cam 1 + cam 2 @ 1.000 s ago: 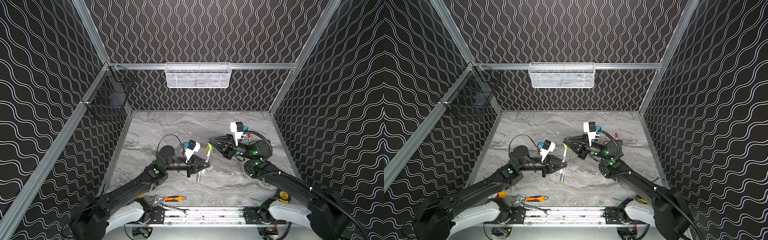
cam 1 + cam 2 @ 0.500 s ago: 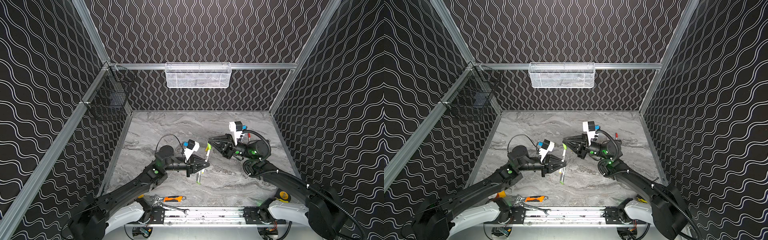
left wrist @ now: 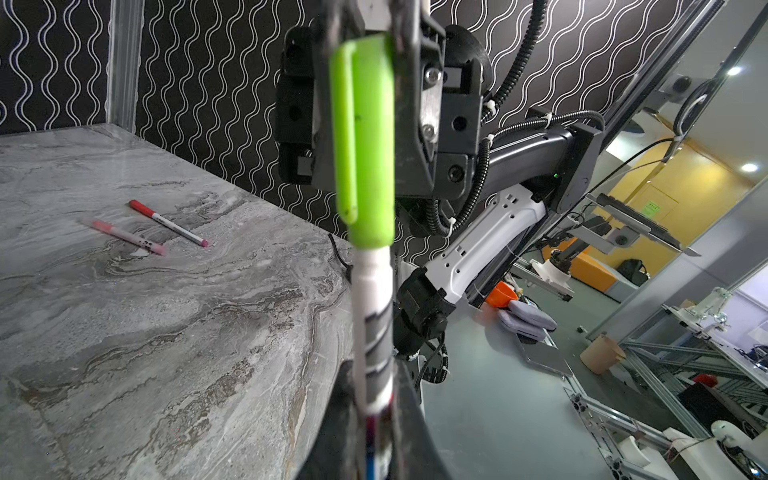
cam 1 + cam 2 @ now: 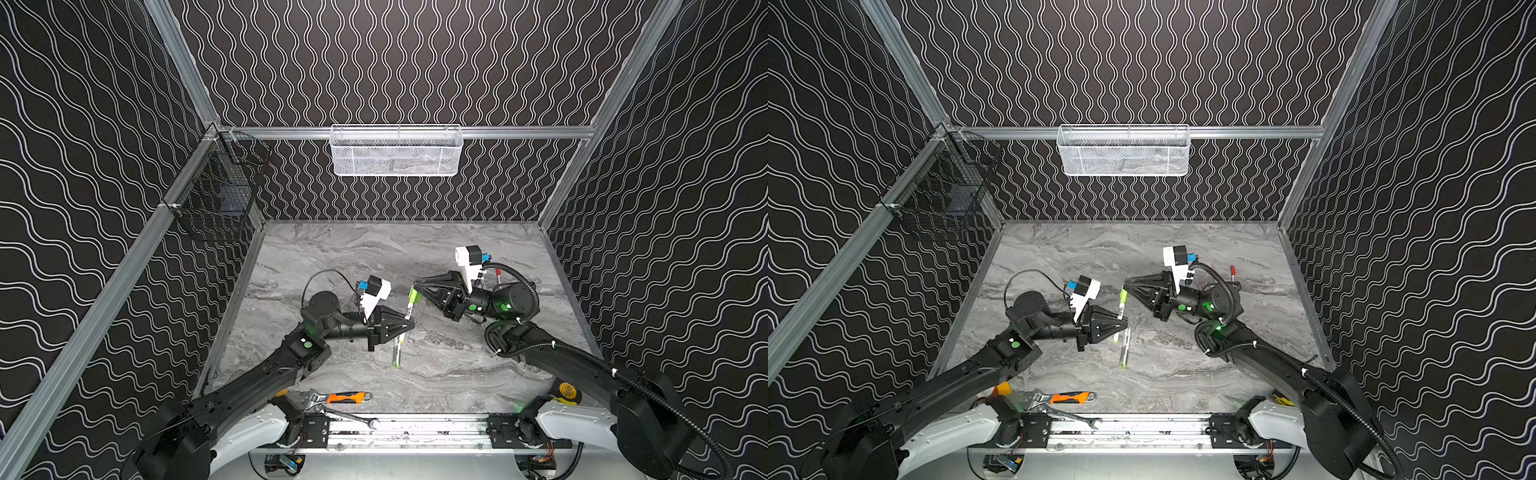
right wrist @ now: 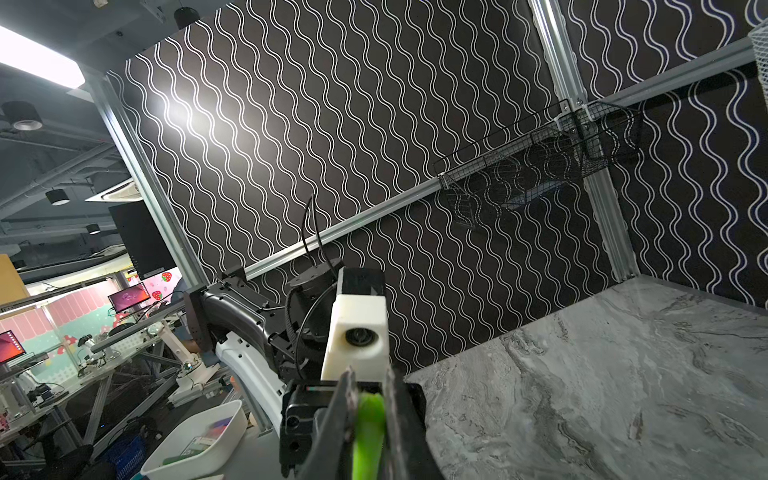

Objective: Insert the pens into the pen caps
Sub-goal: 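Press the green cap down onto the marker tip with the right gripper, then open the right gripper and push the green cap farther down the marker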

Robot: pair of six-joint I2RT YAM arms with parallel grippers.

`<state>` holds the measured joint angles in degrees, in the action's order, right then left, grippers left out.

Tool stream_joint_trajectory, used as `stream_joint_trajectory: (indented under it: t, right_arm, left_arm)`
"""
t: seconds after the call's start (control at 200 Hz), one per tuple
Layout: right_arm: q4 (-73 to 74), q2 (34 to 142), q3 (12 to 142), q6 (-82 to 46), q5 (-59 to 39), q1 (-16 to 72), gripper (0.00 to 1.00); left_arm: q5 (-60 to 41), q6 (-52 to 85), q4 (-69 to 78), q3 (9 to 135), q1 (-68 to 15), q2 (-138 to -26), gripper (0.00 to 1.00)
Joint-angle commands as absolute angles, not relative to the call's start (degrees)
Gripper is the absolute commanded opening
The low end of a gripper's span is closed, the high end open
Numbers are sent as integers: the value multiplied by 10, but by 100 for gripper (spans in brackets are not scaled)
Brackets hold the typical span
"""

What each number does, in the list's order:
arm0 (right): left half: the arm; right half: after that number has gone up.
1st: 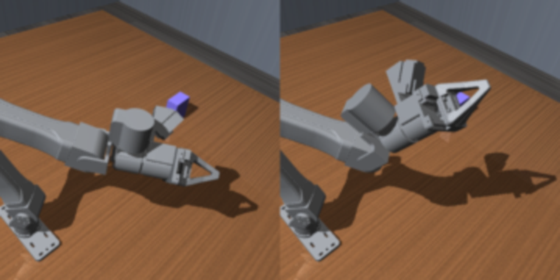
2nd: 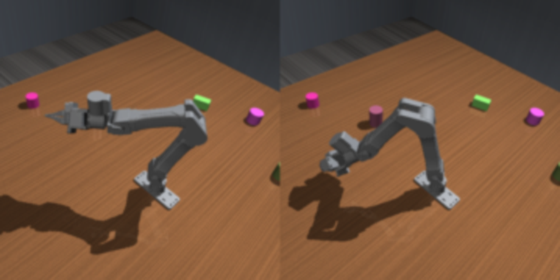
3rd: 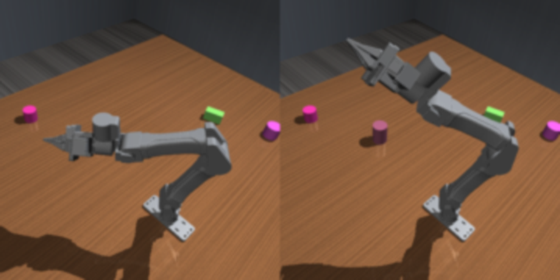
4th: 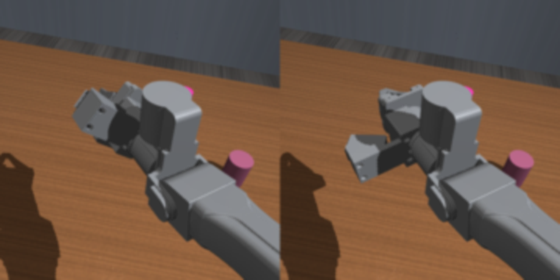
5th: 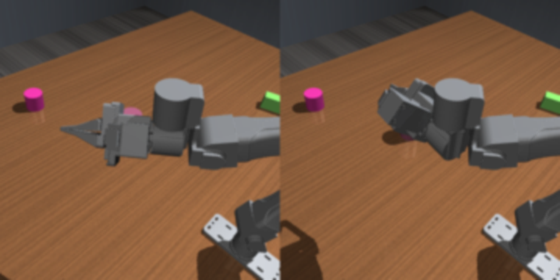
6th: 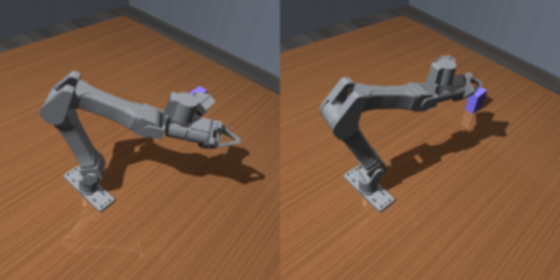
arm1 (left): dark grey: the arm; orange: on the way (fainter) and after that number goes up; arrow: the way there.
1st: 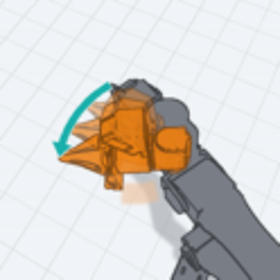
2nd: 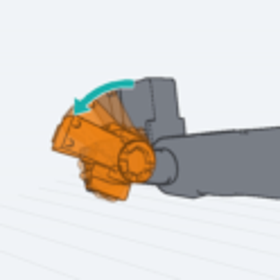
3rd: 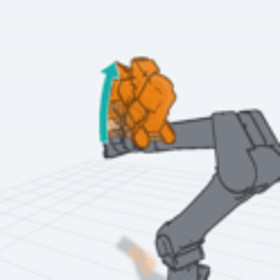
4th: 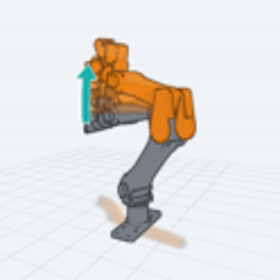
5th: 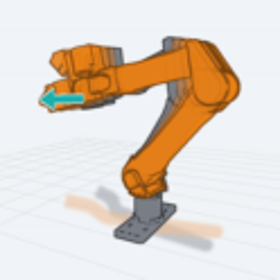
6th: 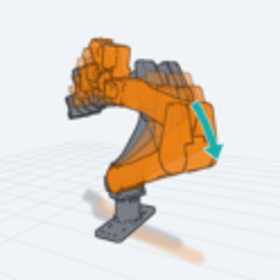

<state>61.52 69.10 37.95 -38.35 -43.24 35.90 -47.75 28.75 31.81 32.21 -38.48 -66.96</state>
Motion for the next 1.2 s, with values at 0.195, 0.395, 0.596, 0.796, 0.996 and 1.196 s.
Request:
stream_joint_trajectory:
  t: [0.195, 0.395, 0.596, 0.796, 0.996, 1.196]
  right_arm:
    - [420, 665, 410, -278, -386, 390, 14]
    - [253, 656, 453, -208, -313, 418, 16]
    - [206, 650, 472, -197, -291, 423, 23]
    - [157, 636, 518, -197, -252, 423, 41]
    - [75, 643, 590, -193, -229, 423, 65]
    - [39, 670, 626, -188, -234, 423, 70]
  left_arm:
    - [-476, 289, 354, 332, -375, -664, 0]
    - [-471, 284, 345, 336, -375, -665, 0]
    - [-463, 267, 319, 343, -375, -655, 0]
    - [-425, 247, 291, 334, -374, -648, 0]
    - [-405, 234, 271, 334, -375, -647, 0]
    - [-397, 231, 266, 332, -375, -640, 0]
